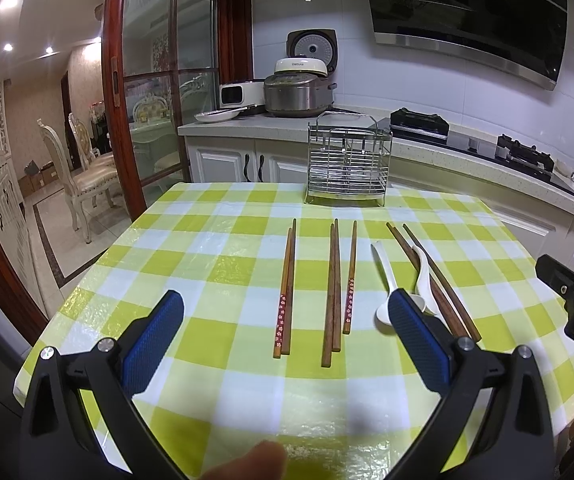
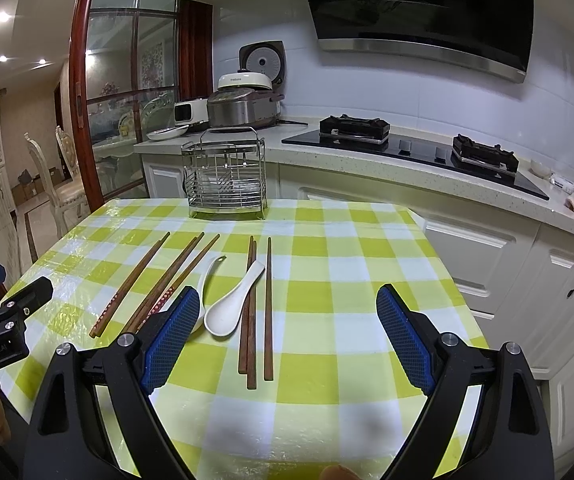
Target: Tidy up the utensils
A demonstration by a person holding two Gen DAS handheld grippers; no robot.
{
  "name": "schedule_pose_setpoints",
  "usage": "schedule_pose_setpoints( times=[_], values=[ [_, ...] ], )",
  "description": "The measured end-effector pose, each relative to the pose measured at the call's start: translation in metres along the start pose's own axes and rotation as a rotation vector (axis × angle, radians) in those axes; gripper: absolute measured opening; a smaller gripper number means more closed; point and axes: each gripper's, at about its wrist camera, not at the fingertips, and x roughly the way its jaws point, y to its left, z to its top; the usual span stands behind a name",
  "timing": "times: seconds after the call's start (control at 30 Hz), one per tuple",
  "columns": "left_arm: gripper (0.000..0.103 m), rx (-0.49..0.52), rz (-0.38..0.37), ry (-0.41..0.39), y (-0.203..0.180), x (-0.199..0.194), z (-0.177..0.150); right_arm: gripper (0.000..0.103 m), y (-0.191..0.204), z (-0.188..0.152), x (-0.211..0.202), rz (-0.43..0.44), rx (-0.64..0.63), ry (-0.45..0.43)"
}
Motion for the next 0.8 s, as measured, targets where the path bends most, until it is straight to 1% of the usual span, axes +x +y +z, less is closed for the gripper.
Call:
schedule_pose_setpoints(
  times=[0.4, 0.8],
  values=[
    [0.099, -0.004, 0.0, 0.009, 0.003, 0.0017, 0.0009, 0.085, -0.0037, 0.0022, -0.0008, -0.001, 0.007, -0.005],
    [0.099, -0.004, -0.004, 0.002, 0.0026, -0.0004, 0.0034, 0.085, -0.0019, 0.0016, -0.0066, 0.001, 0.004, -0.013]
  ],
)
